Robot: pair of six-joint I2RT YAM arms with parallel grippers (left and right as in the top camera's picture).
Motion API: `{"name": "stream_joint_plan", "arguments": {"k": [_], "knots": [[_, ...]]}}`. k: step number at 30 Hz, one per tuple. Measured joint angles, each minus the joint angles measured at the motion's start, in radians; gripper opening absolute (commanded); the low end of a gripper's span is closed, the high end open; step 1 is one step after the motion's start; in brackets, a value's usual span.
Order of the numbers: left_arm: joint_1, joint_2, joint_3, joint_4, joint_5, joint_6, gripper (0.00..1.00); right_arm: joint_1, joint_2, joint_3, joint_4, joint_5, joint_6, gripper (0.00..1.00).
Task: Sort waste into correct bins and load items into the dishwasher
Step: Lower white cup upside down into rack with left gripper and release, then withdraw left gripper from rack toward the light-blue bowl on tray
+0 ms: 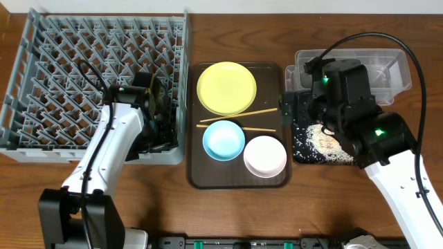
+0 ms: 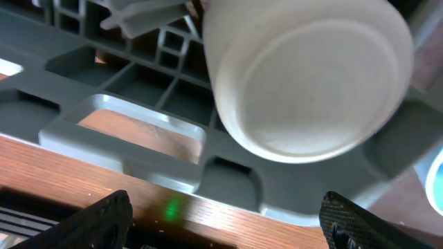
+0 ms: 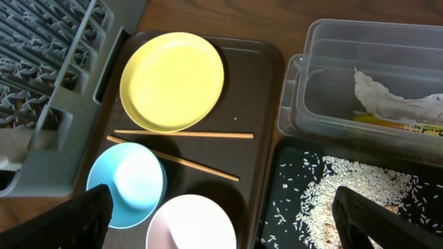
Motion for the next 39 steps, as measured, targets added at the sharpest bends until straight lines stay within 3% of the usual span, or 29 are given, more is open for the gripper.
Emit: {"name": "stream_joint_plan", "arguments": {"k": [9,17,25,29,39], "knots": [[-0.041,-0.058,0.135,0.022,0.027,0.000,0.84,0.000,0.000,0.000,0.006,0.009,0.000,0.99],[-0.209,-0.124,0.147,0.111,0.089,-0.008,0.84,-0.051,0.000,0.000,0.027,0.023,0.051,0.99],[-0.319,0.007,0.147,0.207,0.109,-0.031,0.84,-0.220,0.000,0.000,-0.016,0.029,0.102,0.99],[-0.326,0.076,0.147,0.227,0.109,-0.028,0.89,-0.279,0.000,0.000,-0.037,0.030,0.113,0.99],[-0.326,0.214,0.147,0.257,0.109,0.008,0.84,-0.301,0.000,0.000,-0.071,0.065,0.116,0.99]]}}
